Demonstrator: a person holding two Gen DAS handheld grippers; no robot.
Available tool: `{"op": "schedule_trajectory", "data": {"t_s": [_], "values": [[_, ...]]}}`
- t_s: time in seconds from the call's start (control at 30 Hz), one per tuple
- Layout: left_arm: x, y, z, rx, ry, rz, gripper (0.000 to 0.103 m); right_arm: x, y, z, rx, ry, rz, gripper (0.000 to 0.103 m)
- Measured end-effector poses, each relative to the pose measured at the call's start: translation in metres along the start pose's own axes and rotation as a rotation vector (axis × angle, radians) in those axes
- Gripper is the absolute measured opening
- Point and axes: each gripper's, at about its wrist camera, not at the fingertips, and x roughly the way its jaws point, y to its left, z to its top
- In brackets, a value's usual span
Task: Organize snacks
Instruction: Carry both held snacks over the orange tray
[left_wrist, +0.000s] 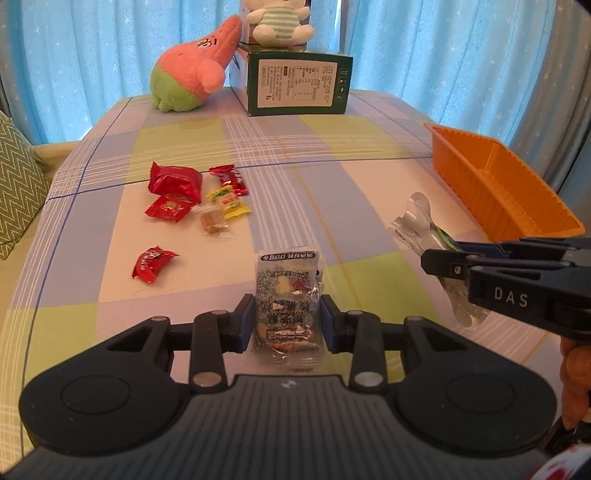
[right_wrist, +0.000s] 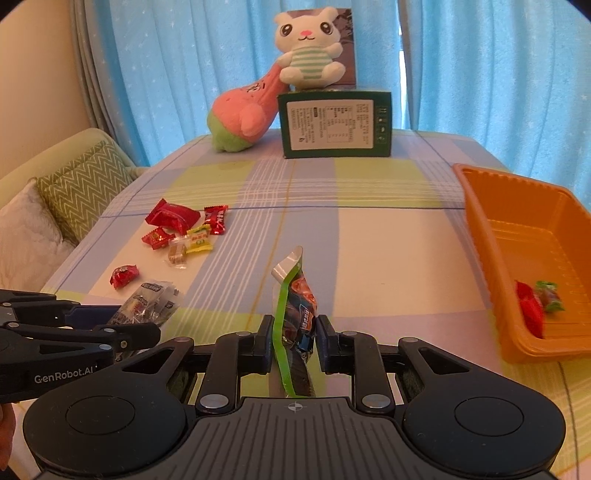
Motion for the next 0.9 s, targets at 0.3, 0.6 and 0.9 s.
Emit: {"op": "schedule_trajectory", "data": {"t_s": [0.3, 0.6, 0.9], "values": [[-0.024, -0.046, -0.001, -0.045, -0.025, -0.037, 0.033, -0.046, -0.031, -0.011, 0.044, -0.022, -0.045, 0.023], [-0.041, -0.085, -0.001, -0.030, -0.032, -0.068, 0.033, -0.085, -0.059, -0.022, 0.091, -0.036, -0.083, 0.023], [-0.052, -0.114, 0.002, 0.001, -0.044, -0.094, 0.033, -0.107, -0.077, -0.026, 0.132, -0.058, -0.104, 0.023]]}}
